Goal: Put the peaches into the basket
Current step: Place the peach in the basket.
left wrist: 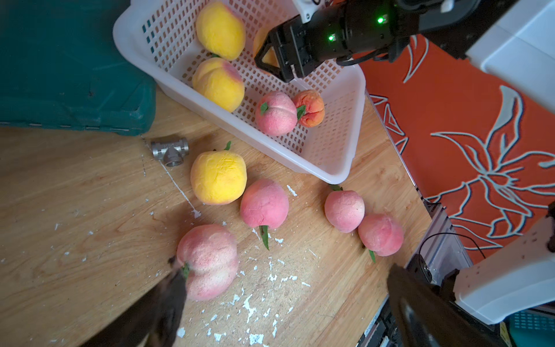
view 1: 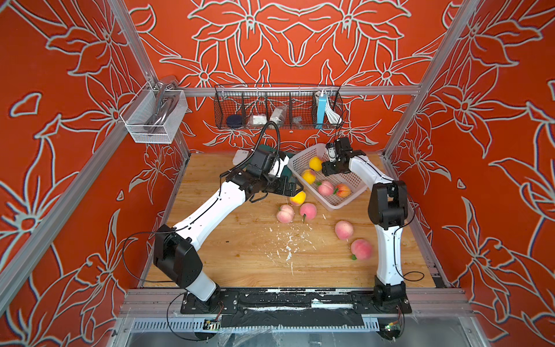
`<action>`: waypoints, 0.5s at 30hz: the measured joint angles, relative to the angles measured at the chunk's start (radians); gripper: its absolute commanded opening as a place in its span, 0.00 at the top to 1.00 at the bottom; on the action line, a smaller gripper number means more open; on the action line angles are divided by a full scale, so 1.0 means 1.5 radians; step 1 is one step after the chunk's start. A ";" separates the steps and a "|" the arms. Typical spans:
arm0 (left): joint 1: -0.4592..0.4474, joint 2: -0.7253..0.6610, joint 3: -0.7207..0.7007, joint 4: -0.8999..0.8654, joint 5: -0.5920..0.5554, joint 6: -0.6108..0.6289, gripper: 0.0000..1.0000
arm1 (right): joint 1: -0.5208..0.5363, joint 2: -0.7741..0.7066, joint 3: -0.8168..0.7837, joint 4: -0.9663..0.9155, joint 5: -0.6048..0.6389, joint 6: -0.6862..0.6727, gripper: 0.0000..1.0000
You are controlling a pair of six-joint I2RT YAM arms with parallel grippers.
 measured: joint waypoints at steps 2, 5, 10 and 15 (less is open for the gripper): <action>0.000 0.000 0.000 0.000 -0.001 0.002 0.09 | -0.013 0.027 0.025 -0.007 -0.001 0.000 0.29; 0.000 0.001 0.000 0.001 0.000 0.002 0.09 | -0.026 0.062 0.062 -0.022 -0.004 0.000 0.28; 0.000 0.018 0.000 0.005 0.002 0.002 0.09 | -0.042 0.102 0.101 -0.029 -0.007 0.000 0.28; -0.002 0.033 0.001 0.005 -0.001 0.005 0.04 | -0.051 0.126 0.109 -0.035 -0.012 0.000 0.28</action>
